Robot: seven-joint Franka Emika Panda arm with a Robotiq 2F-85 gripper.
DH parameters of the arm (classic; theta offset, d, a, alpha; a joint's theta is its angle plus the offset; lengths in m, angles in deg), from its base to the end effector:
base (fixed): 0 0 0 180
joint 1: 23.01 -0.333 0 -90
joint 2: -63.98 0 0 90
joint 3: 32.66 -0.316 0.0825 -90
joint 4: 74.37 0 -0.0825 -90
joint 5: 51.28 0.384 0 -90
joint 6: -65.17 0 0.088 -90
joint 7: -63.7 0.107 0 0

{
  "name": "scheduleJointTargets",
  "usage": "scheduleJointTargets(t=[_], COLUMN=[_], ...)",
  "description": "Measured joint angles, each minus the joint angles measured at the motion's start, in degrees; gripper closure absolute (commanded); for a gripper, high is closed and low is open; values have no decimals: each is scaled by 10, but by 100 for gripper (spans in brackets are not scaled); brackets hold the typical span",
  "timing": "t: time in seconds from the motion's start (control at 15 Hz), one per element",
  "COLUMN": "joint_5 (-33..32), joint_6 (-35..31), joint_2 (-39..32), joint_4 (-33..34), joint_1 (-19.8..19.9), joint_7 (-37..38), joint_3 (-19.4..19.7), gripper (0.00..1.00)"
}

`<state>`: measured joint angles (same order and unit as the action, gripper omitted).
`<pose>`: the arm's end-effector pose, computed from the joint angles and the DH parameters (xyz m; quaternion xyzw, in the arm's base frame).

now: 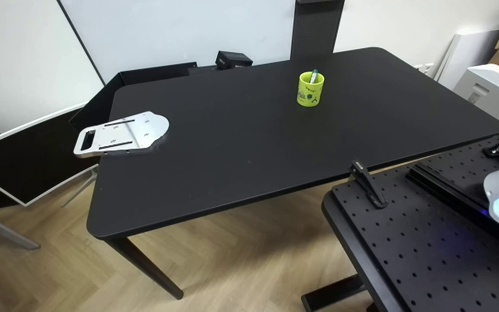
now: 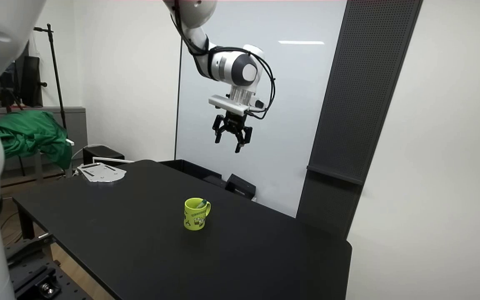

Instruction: Place the marker on the table

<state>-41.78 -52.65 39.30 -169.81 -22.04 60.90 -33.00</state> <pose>0.6645 0.0011 0.3546 -0.9968 0.0215 0.0178 0.0743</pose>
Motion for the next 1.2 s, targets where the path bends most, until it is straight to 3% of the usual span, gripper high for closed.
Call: scheduleJointTargets(t=[0.4,1.2], joint_5=[31,31], joint_6=[27,29], joint_2=[-53,-57], joint_4=[56,61], joint_1=[5,7], joint_7=[11,9], joint_3=[-3,-6], gripper=[0,0])
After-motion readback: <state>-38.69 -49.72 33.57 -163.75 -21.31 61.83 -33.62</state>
